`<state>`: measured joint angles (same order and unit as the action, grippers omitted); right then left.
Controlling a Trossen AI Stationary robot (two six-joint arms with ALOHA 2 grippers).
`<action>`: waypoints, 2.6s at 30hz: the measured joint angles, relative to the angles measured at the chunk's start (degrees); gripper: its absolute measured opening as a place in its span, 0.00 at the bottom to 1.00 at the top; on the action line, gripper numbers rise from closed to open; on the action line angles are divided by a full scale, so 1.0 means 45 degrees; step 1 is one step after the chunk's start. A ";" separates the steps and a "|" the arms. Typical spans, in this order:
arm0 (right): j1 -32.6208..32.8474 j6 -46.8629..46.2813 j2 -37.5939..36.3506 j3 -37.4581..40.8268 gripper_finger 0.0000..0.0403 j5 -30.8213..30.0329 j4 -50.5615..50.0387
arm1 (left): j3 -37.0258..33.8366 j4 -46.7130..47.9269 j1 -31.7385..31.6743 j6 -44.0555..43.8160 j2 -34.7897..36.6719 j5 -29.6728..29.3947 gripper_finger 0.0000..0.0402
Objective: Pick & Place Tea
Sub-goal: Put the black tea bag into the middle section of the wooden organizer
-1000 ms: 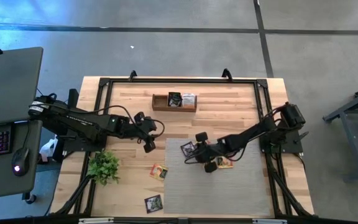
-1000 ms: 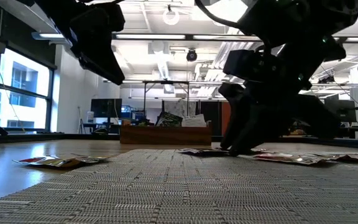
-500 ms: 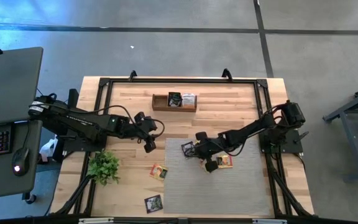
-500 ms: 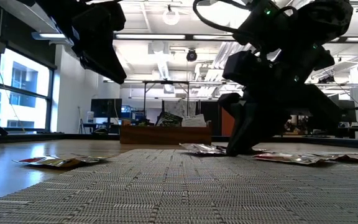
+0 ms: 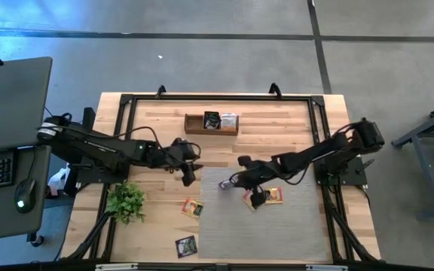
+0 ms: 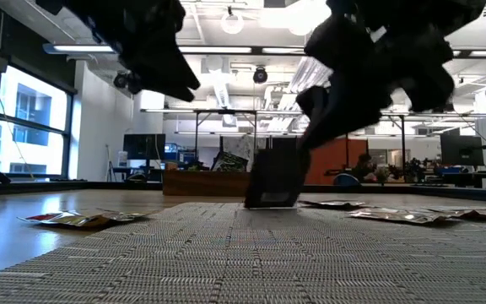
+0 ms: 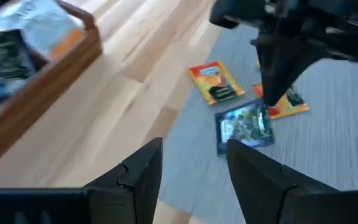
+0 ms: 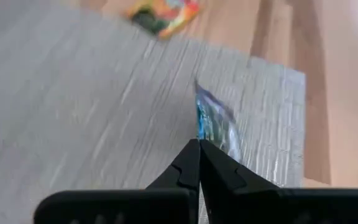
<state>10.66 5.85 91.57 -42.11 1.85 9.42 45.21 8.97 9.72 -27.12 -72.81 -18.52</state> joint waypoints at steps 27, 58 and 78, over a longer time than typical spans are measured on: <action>0.1108 -0.0666 0.1075 -0.0029 0.00 -0.0277 0.0277 | 0.0209 -0.5313 0.0000 0.1138 -0.5036 0.2603 0.44; 0.1802 -0.0432 0.2904 -0.0075 0.00 -0.1855 0.0835 | 0.3526 -0.3469 -0.1496 -0.0114 -0.8643 0.7580 0.44; 0.1802 -0.0313 0.2919 -0.0049 0.00 -0.2034 0.0765 | 0.3521 -0.2596 -0.1749 -0.0431 -0.8614 0.8332 0.44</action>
<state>18.76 4.44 104.71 -42.33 -7.31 12.86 61.06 -2.71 1.85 -29.06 -111.57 18.97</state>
